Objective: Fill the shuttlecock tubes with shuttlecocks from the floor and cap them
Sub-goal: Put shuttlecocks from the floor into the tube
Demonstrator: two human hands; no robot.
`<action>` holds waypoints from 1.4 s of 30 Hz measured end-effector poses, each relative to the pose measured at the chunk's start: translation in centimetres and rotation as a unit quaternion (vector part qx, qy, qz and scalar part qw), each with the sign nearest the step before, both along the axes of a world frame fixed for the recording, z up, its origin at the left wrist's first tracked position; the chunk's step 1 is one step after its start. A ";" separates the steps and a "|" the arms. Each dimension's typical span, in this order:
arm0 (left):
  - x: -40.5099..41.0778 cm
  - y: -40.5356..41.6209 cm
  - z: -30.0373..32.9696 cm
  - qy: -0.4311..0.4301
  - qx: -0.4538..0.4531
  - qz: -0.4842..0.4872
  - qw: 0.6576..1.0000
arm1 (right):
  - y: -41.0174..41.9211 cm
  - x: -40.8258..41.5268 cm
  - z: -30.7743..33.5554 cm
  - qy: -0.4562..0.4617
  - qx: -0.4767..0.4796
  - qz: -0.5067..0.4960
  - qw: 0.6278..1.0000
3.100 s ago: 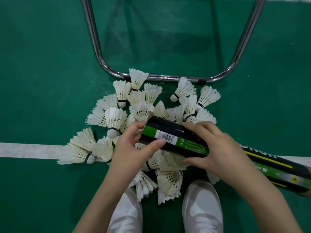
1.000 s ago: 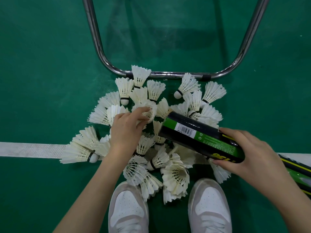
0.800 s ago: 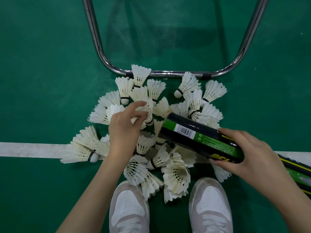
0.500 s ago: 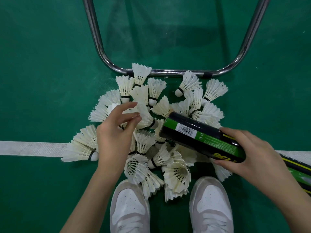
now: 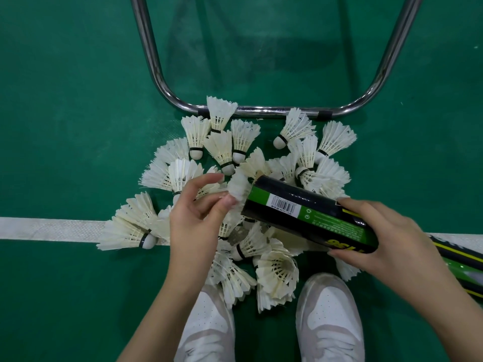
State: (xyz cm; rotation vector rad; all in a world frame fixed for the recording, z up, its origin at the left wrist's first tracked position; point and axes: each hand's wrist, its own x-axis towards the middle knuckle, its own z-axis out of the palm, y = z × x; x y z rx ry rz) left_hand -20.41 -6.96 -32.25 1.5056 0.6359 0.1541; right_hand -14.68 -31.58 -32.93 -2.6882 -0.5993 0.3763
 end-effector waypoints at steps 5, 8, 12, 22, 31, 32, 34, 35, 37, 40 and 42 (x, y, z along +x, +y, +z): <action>-0.1 -0.4 0.0 0.004 -0.042 -0.047 0.998 | 0.6 -0.2 0.0 0.009 0.017 0.008 1.000; -0.3 -0.4 0.1 0.003 -0.046 -0.065 0.997 | 0.5 -0.2 -0.1 0.018 0.020 0.004 1.000; -0.1 -0.2 0.1 0.018 -0.037 -0.089 0.995 | 0.5 -0.2 0.0 0.015 0.017 0.001 1.000; -0.2 -0.9 0.5 0.038 -0.014 -0.144 0.989 | 1.2 -0.5 0.2 0.001 0.028 0.016 0.999; -0.2 -0.5 -0.1 0.041 -0.025 -0.140 0.989 | 1.3 -0.5 0.1 -0.011 0.005 0.025 1.000; -0.2 -0.5 -0.2 0.040 -0.026 -0.141 0.989 | 1.2 -0.5 0.1 -0.011 0.006 0.024 1.000; -0.1 -0.4 -0.3 0.042 -0.029 -0.147 0.988 | 1.2 -0.5 0.1 -0.009 0.007 0.025 1.000; 0.0 -0.3 -0.3 0.043 -0.031 -0.152 0.987 | 1.2 -0.5 0.1 -0.009 0.005 0.026 1.000; 0.0 -0.2 -0.4 0.041 -0.037 -0.168 0.984 | 1.2 -0.5 0.1 -0.010 0.002 0.028 1.000; -0.1 -0.1 -0.5 0.035 -0.045 -0.175 0.983 | 1.2 -0.5 0.2 -0.015 -0.002 0.030 0.999; -0.2 0.0 -0.6 0.032 -0.041 -0.170 0.984 | 1.3 -0.5 0.2 -0.024 -0.006 0.031 0.999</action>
